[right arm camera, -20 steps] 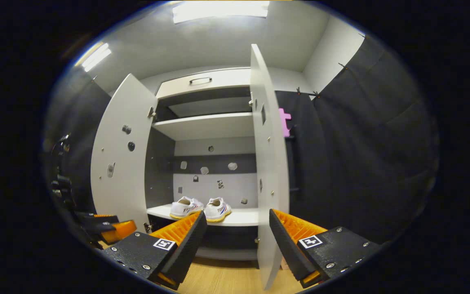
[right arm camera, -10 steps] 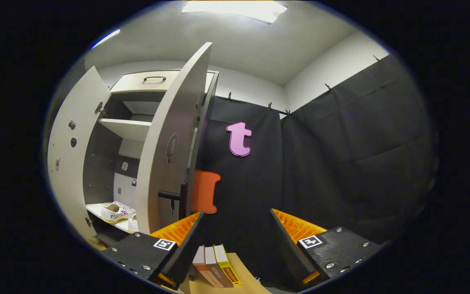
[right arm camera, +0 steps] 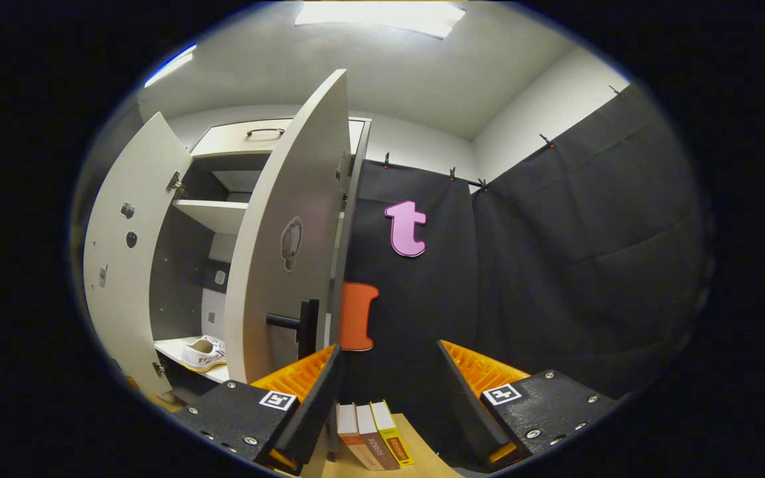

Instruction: Grab one shoe with the right hand and put it into the shoe cabinet, grab the other shoe with the left hand and put it into the shoe cabinet; then close the right door with the right hand and the left door with the left hand.

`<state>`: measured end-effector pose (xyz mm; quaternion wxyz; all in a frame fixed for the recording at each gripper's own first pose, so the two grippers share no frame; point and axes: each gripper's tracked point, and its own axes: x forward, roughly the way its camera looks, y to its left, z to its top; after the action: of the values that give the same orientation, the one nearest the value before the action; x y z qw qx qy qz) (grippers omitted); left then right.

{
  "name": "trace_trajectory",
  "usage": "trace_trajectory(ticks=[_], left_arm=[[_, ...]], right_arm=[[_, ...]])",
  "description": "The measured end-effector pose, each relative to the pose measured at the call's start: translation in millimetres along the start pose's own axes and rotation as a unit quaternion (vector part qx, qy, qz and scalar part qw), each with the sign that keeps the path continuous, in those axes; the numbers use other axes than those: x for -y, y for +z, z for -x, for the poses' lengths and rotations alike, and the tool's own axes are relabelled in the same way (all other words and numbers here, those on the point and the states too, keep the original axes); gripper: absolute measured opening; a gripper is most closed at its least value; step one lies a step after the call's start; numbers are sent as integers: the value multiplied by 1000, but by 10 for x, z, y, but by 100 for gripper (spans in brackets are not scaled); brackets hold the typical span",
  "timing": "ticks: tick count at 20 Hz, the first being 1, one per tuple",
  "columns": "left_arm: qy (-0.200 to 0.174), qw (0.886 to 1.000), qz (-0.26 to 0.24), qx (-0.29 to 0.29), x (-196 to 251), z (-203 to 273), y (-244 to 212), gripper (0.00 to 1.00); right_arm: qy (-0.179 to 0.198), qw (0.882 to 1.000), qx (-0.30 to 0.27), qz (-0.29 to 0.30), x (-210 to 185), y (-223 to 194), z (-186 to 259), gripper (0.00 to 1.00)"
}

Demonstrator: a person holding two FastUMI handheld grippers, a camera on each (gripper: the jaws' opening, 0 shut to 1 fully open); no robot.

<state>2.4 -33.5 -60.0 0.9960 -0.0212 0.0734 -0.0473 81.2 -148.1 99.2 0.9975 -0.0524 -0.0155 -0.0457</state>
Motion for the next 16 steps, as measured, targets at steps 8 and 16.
trace_trajectory(ticks=[8, 16], left_arm=[[21, 1000, -4, -2, -232, 85, -43, 97], [65, 998, 4, -3, -611, 217, -57, 97]], right_arm=[[103, 994, 1, -20, -1030, -18, -188, 86], [170, 985, 9, -40, -1901, -25, -483, 95]])
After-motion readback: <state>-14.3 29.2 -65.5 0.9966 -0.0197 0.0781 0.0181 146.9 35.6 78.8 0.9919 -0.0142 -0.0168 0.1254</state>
